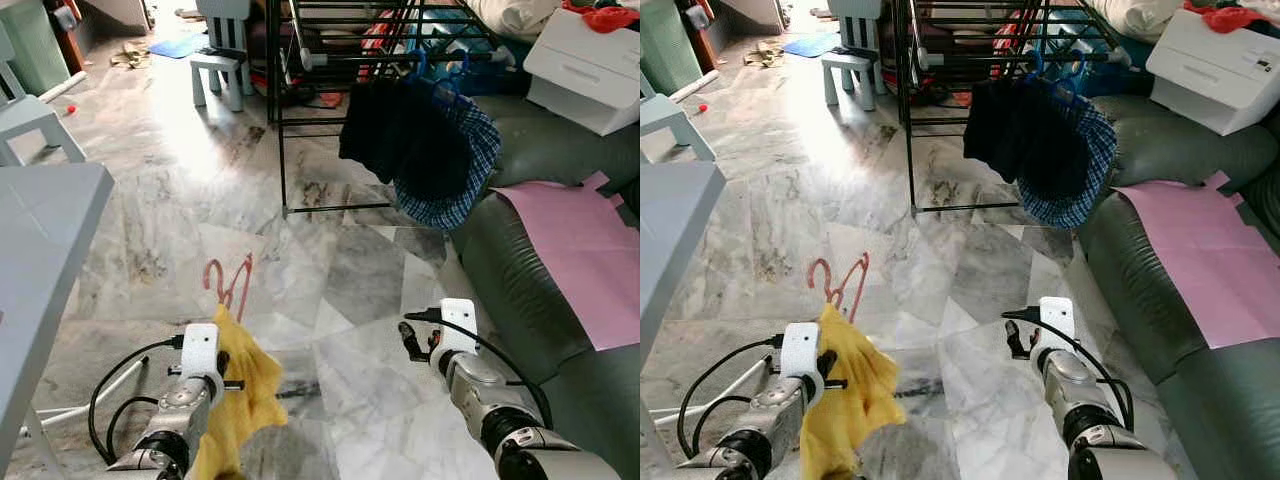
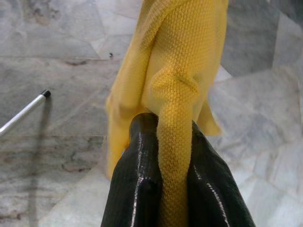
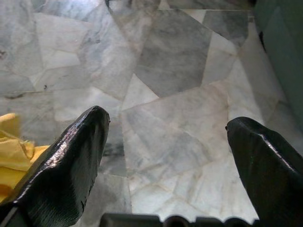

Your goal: Hang hanger

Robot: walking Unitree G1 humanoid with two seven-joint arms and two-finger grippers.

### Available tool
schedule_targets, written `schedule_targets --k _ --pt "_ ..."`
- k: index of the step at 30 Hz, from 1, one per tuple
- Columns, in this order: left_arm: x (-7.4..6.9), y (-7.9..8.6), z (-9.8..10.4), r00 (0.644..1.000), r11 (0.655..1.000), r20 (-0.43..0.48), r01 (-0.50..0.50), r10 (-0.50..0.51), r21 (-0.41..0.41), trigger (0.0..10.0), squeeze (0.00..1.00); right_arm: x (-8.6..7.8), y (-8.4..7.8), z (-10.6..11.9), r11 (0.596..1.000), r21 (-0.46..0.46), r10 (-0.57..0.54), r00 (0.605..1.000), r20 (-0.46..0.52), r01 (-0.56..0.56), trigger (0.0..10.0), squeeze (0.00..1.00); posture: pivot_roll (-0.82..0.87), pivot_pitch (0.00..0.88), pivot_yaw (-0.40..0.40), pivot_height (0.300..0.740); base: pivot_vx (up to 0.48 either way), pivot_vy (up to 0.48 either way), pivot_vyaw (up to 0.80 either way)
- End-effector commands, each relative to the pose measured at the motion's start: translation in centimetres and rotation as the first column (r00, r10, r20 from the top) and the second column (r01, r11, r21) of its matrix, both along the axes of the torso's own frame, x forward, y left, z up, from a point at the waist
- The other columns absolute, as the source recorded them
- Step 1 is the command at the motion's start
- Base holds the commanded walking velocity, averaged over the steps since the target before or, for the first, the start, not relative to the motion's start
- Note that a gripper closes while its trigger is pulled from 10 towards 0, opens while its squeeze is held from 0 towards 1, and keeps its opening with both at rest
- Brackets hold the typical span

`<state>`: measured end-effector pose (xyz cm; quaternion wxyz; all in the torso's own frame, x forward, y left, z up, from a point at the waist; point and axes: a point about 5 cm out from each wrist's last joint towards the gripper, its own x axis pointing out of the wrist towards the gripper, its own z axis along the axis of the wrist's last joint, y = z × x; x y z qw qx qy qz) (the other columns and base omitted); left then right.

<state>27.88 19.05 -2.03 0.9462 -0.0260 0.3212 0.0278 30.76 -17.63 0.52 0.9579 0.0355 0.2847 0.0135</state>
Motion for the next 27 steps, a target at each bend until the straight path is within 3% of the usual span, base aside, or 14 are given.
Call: schedule_targets --k 1,8,18,23,25,27 --pt "0.7 0.3 0.7 0.999 1.0 0.024 -0.024 0.024 -0.003 10.0 0.0 0.1 0.0 0.0 1.0 0.003 0.001 1.0 -0.014 -0.001 10.0 0.0 0.03 0.0 -0.033 0.74 0.0 0.0 0.0" --pt "1.0 0.4 1.0 0.999 1.0 0.039 -0.005 0.004 0.028 10.0 0.0 0.2 0.2 0.1 1.0 0.02 0.003 1.0 -0.017 -0.003 10.0 0.0 0.04 0.0 -0.031 0.74 0.0 0.0 0.0" --pt "0.7 0.4 0.7 0.999 1.0 0.016 -0.029 0.029 0.002 10.0 0.0 0.1 0.0 -0.1 1.0 0.003 -0.016 0.999 -0.043 0.017 10.0 0.0 0.03 0.0 -0.026 0.74 0.0 0.0 0.0" --pt "0.5 0.3 0.4 1.0 1.0 -0.008 -0.015 0.015 0.007 10.0 0.0 -0.5 0.1 -0.9 0.999 0.001 -0.032 0.989 -0.141 0.032 10.0 0.0 0.03 0.0 -0.021 0.74 0.0 0.0 0.0" --pt "0.7 0.3 0.6 1.0 1.0 -0.001 -0.009 0.01 0.018 10.0 0.0 -0.5 1.4 -1.1 0.998 0.05 -0.035 0.981 -0.192 0.046 10.0 0.0 0.04 0.0 -0.023 0.74 0.0 0.0 0.0" --pt "0.9 0.5 0.8 1.0 0.999 0.01 -0.005 0.004 0.034 10.0 0.0 0.3 2.7 -0.2 0.999 0.01 0.034 0.994 -0.104 -0.033 10.0 0.0 0.05 0.0 -0.021 0.74 0.0 0.0 0.0"
